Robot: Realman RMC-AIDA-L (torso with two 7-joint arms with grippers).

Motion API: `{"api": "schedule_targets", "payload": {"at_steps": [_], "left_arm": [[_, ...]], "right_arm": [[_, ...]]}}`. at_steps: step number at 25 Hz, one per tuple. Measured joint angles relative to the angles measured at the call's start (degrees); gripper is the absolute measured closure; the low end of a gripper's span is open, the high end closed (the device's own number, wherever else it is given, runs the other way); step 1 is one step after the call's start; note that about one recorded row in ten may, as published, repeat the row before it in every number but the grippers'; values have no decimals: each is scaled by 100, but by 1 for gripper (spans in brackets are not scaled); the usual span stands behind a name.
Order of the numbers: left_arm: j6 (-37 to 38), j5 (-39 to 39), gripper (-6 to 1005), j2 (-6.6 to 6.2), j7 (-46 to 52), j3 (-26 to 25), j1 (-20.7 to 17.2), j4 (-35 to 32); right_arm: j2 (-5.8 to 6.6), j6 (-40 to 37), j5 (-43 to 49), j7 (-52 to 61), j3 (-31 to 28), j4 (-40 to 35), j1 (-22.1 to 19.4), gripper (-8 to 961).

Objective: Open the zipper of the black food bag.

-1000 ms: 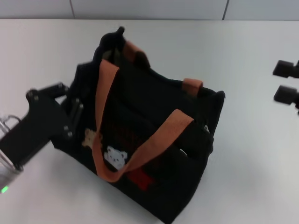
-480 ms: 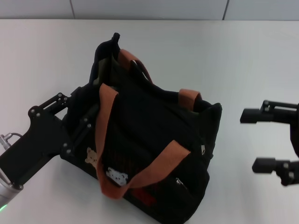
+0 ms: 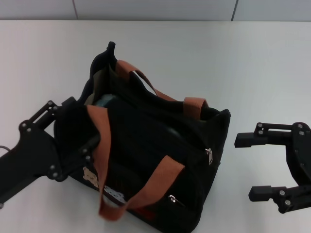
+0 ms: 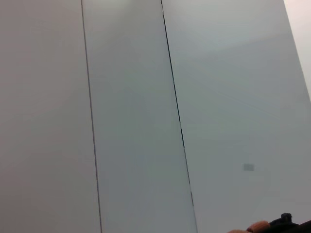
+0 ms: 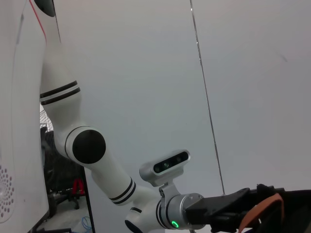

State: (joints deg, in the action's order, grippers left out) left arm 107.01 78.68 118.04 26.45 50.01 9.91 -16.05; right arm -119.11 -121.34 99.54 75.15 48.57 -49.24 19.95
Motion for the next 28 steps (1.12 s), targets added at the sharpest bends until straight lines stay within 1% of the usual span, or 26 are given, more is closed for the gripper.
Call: {"api": "schedule_targets", "payload": {"at_steps": [2,6,16,28], "left_arm": [[28,5,314,-41,190,46,-70,-192],[71,58,184,-92,324,70,-86,-250],[117,148,184,-138,380,61,-78,-320],[225,147,184,-152,450,48,-85,-391]], "right_arm": [[1,6,3,-19,2,34,30,158],[2,6,9,-45,4,42,32,158],[2,-19,13,-94,-31,55,-8,158],[2,8,12,-97,-49,55,-4,158]]}}
